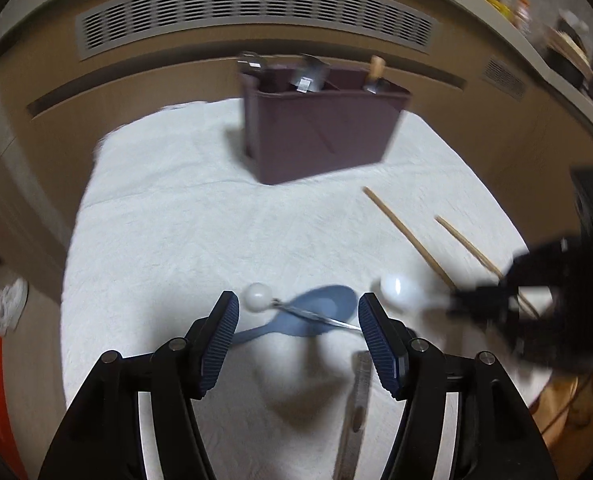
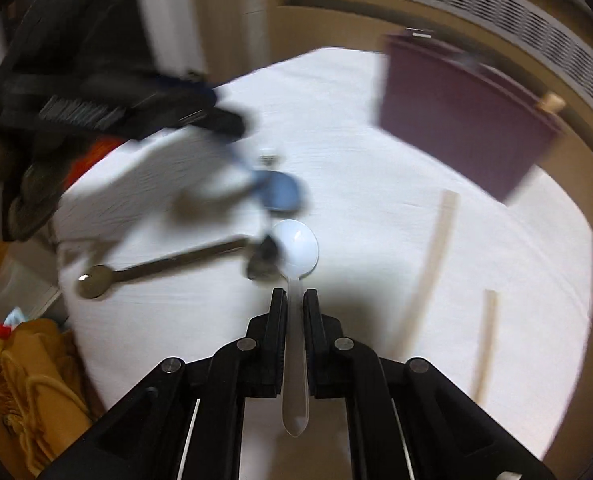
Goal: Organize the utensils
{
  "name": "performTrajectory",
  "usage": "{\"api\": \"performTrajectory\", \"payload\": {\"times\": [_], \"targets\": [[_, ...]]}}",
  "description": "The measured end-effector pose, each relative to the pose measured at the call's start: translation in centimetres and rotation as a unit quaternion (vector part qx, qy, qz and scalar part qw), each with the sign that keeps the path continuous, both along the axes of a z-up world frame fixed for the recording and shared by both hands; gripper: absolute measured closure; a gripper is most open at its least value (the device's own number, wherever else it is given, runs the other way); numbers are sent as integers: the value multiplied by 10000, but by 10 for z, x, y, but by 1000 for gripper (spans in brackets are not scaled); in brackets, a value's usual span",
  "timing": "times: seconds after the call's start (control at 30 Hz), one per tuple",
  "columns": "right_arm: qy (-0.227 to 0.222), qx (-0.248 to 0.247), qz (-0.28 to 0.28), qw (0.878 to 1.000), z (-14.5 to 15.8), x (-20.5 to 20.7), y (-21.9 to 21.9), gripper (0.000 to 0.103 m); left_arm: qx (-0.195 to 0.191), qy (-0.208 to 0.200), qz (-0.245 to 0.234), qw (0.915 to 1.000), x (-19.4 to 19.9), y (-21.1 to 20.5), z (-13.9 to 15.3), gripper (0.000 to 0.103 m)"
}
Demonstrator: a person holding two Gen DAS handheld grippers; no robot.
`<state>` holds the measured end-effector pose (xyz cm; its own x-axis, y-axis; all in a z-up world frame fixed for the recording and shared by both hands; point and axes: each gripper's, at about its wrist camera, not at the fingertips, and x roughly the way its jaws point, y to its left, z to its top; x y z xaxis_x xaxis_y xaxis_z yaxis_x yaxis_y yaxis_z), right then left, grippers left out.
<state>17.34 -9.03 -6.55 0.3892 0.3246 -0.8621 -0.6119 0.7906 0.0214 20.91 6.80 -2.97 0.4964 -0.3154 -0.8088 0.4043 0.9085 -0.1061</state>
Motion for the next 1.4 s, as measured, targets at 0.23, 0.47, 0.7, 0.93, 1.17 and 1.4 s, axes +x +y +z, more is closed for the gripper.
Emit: {"api": "performTrajectory", "payload": {"times": [0.23, 0.47, 0.7, 0.93, 1.17, 1.4], "targets": [[-208, -14, -1068, 9941, -1, 19, -72, 95, 66, 287, -767, 9966, 3, -60, -10, 40], [-422, 224, -1863, 9813, -8, 27, -118, 95, -322, 854, 114, 9958, 67, -110, -21, 51], [-501, 318, -2065, 9767, -20, 20, -134, 95, 335, 980, 1025, 9893, 119, -143, -48, 69], [-592, 615, -2016, 9757, -12, 15, -147, 92, 816, 468, 732, 9929, 115, -166, -54, 92], [-753, 463, -1669, 9820, -1, 22, -141, 57, 64, -249, 706, 9972, 78, -133, -33, 92], [-507, 69, -1401, 9888, -15, 59, -121, 57, -582, -789, 798, 9920, 37, -92, 10, 100]]}}
